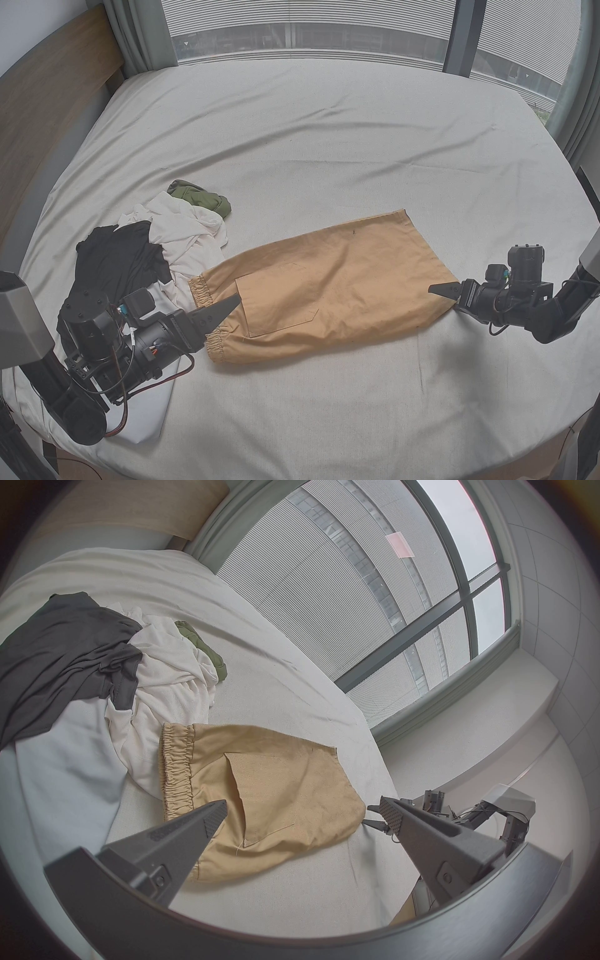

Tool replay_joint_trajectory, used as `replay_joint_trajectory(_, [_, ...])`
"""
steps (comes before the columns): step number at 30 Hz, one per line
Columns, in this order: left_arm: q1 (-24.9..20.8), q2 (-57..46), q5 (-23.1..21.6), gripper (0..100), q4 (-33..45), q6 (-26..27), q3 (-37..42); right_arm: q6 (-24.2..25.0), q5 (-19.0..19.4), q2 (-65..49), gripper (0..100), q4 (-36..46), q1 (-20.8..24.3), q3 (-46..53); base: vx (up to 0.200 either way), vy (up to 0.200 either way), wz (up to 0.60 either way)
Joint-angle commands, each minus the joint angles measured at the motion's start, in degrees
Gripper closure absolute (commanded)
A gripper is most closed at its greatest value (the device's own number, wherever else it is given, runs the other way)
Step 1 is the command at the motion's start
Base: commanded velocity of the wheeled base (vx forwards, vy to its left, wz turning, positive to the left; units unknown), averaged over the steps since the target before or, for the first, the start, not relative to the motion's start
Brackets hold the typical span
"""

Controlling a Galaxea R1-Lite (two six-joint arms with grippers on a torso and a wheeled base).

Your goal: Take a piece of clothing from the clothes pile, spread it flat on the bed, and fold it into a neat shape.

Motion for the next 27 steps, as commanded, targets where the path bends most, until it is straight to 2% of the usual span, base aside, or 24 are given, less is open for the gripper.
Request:
replay_joint_trajectory(1, [0.17,0.02,-0.01,0,-0.04,-0.05,-0.1,0.38,0.03,2.92,0,-0.13,0.32,-0.96,0.0,0.0,0.0])
replay_joint_trajectory(7, [0.88,-0.07,-0.1,0,-0.04,-0.05,-0.1,3.19,0.12,4.15,0,-1.01,1.11,-2.1,0.0,0.0,0.0])
replay_joint_trajectory(21, [1.49,-0.16,-0.19,0,-0.04,-0.14,-0.36,10.14,-0.05,11.63,0,-17.97,3.84,-1.84,0.0,0.0,0.0])
replay_joint_trajectory(27, [1.58,0.11,-0.19,0,-0.04,-0.14,-0.45,11.37,0.12,12.5,0,-22.98,4.19,-0.78,0.0,0.0,0.0])
